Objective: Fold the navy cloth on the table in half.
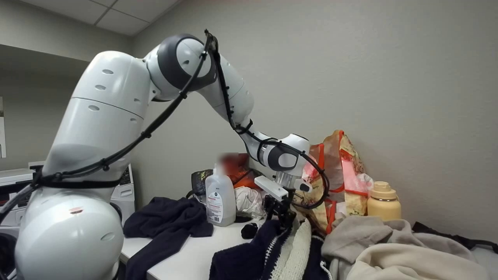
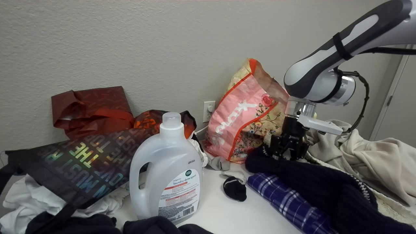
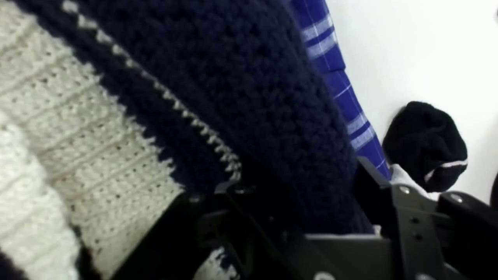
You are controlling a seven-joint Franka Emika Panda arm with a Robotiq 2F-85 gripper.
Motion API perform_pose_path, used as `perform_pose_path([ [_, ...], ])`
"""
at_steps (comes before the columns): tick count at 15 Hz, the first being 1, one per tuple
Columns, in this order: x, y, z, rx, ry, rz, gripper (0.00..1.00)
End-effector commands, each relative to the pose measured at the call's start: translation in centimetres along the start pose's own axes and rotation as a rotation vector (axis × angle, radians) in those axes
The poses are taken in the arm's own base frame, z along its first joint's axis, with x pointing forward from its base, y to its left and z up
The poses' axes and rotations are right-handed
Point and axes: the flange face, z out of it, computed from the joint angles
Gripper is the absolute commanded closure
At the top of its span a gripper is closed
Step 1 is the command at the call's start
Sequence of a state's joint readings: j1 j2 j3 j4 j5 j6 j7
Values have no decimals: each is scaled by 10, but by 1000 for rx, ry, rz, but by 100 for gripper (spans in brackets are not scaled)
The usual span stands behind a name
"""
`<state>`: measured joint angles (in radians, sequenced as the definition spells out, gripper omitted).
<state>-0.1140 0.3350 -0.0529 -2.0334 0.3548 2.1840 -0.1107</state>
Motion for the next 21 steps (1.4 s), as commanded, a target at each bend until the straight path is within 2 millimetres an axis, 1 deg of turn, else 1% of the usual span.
perform_pose_path([
  [1, -7, 2, -1, -10, 84, 43, 65],
  [2, -6, 4, 0, -13, 103, 49, 73],
  [5, -1, 12, -3, -19, 160, 88, 95],
  [6, 0, 16, -4, -21, 173, 105, 100],
  [8, 2, 27, -8, -27, 193, 146, 100],
  [9, 3, 34, -11, -32, 200, 169, 97],
  [11, 2, 55, -17, -49, 199, 231, 99],
  [13, -1, 72, -20, -65, 180, 277, 98],
  [14, -3, 77, -22, -71, 179, 286, 89],
  [15, -5, 80, -24, -71, 169, 290, 65],
  [17, -8, 81, -29, -65, 153, 294, 61],
  [20, -8, 82, -37, -84, 159, 296, 40],
  [21, -10, 83, -43, -97, 151, 295, 31],
])
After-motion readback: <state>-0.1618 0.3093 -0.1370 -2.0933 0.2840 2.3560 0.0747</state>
